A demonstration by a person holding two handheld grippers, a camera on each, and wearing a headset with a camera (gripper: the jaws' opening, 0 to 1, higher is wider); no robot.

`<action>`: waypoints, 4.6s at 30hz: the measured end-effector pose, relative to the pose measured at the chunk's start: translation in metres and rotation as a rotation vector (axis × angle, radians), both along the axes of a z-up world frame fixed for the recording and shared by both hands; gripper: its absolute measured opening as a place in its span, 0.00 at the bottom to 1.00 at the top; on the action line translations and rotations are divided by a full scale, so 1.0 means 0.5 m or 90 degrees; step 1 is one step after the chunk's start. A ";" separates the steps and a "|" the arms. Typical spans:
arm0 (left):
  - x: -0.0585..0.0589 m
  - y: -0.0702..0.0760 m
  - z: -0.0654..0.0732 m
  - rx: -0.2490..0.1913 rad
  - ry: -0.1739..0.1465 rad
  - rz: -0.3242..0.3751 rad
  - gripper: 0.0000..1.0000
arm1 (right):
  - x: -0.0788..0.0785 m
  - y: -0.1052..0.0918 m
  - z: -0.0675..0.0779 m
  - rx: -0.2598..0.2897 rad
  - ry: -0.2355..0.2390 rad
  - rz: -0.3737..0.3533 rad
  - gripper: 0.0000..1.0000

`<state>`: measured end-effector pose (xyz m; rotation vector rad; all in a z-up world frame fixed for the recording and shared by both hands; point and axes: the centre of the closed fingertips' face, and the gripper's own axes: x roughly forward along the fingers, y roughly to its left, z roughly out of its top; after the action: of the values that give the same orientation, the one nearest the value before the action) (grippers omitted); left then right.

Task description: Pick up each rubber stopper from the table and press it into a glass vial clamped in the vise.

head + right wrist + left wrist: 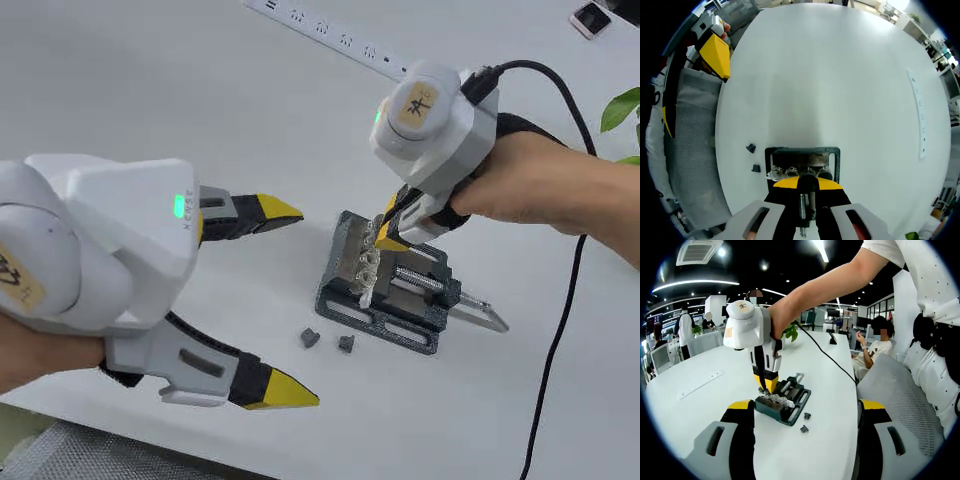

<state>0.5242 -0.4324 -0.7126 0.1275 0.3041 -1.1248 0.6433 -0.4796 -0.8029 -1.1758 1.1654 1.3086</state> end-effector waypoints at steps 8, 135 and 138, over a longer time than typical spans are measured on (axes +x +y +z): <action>-0.006 -0.002 0.001 0.003 0.003 -0.003 0.83 | -0.001 -0.002 0.000 0.029 -0.006 -0.005 0.07; 0.012 -0.013 0.020 0.001 -0.008 -0.001 0.79 | 0.005 0.009 -0.003 0.051 0.038 -0.025 0.01; 0.013 -0.006 0.023 0.002 -0.005 0.006 0.79 | 0.006 0.007 0.000 0.060 0.035 -0.022 0.02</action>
<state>0.5306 -0.4354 -0.7011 0.1339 0.2991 -1.1143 0.6463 -0.4762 -0.8028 -1.0527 1.1456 1.3634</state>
